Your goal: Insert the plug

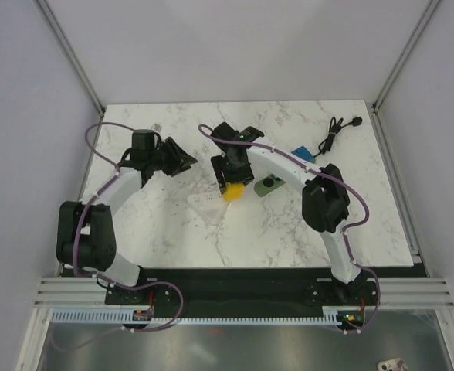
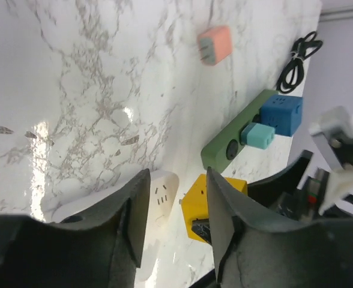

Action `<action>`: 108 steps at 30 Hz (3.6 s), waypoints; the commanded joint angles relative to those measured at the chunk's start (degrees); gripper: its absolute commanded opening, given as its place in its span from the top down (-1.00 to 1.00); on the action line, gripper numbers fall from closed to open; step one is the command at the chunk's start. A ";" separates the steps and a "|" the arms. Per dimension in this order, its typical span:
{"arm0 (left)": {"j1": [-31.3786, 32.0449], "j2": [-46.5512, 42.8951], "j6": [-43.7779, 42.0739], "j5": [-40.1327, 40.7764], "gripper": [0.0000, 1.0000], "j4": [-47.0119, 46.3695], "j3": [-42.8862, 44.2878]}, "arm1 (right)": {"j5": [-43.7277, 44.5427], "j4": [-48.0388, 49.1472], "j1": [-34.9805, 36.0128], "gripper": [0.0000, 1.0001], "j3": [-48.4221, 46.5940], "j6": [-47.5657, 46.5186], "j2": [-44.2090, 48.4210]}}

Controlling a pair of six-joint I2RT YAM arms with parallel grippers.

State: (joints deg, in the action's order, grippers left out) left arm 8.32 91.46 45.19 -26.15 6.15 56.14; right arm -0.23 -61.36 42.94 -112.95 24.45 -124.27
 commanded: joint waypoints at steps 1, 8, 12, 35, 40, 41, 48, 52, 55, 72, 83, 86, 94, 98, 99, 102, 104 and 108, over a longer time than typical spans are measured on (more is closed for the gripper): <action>-0.67 -8.48 -5.36 7.70 -0.03 5.70 0.02 | -1.09 -0.07 -0.22 1.00 -2.80 6.40 5.53; -0.85 -16.58 -9.95 9.98 -0.34 9.58 -2.25 | -6.36 -7.88 -0.22 1.00 -11.14 7.19 -0.78; -1.37 -8.18 -8.45 4.11 0.03 8.79 -2.45 | -5.84 -10.44 -0.22 1.00 -16.60 8.16 -4.22; 0.56 2.76 -5.02 1.72 0.54 2.72 -4.55 | -5.31 -14.04 -0.14 1.00 -19.42 5.79 -10.82; 3.19 2.58 -3.62 2.33 0.56 2.46 -4.63 | -5.75 -14.22 -0.22 1.00 -20.56 5.26 -11.79; 3.46 2.67 -3.27 2.16 0.57 2.29 -4.90 | -5.40 -14.22 -0.22 1.00 -20.73 5.09 -11.87; 4.43 2.50 -1.60 2.24 0.59 0.53 -5.87 | -4.17 -14.31 -0.22 1.00 -23.28 4.91 -13.02; 4.43 1.27 -1.16 2.68 0.60 0.61 -5.60 | -4.25 -14.31 -0.22 1.00 -24.60 5.61 -14.07; 4.43 0.56 -0.98 3.30 0.60 0.61 -6.13 | -3.99 -14.40 -0.22 1.00 -24.87 5.61 -14.69; 4.60 -4.62 -1.77 6.82 0.63 2.28 -8.94 | -2.50 -17.47 -0.92 1.00 -27.33 4.29 -16.45; 4.60 -8.40 -2.56 8.05 0.63 3.52 -11.49 | -2.32 -18.62 -1.10 1.00 -27.24 4.38 -16.36; 4.60 -9.63 -2.83 8.75 0.63 3.60 -13.33 | -1.09 -18.79 -0.75 1.00 -27.15 4.64 -16.01; 4.43 -13.04 -2.30 7.35 0.63 4.04 -15.27 | 3.48 -19.23 1.62 1.00 -24.17 5.61 -15.65; 4.43 -19.01 -3.00 8.74 0.63 7.55 -12.64 | 8.13 -19.32 1.89 1.00 -21.80 7.27 -14.17; 4.43 -20.17 -3.26 9.18 0.63 9.12 -11.68 | 8.31 -19.32 1.89 1.00 -21.44 7.46 -13.99; 4.43 -24.30 -4.40 11.03 0.60 10.80 -10.44 | 8.05 -19.23 1.89 1.00 -20.91 7.81 -14.07; 4.25 -26.23 -5.19 11.82 0.60 12.04 -9.91 | 7.44 -19.23 1.97 1.00 -20.82 7.98 -14.51; 3.99 -28.96 -5.73 13.67 0.59 12.39 -11.22 | 7.79 -18.88 2.68 1.00 -20.30 8.25 -14.51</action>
State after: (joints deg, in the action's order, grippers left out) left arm 12.60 64.27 42.11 -15.49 16.38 44.64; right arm 4.54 -74.43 45.21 -135.26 31.57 -139.06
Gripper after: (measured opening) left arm 0.201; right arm 0.688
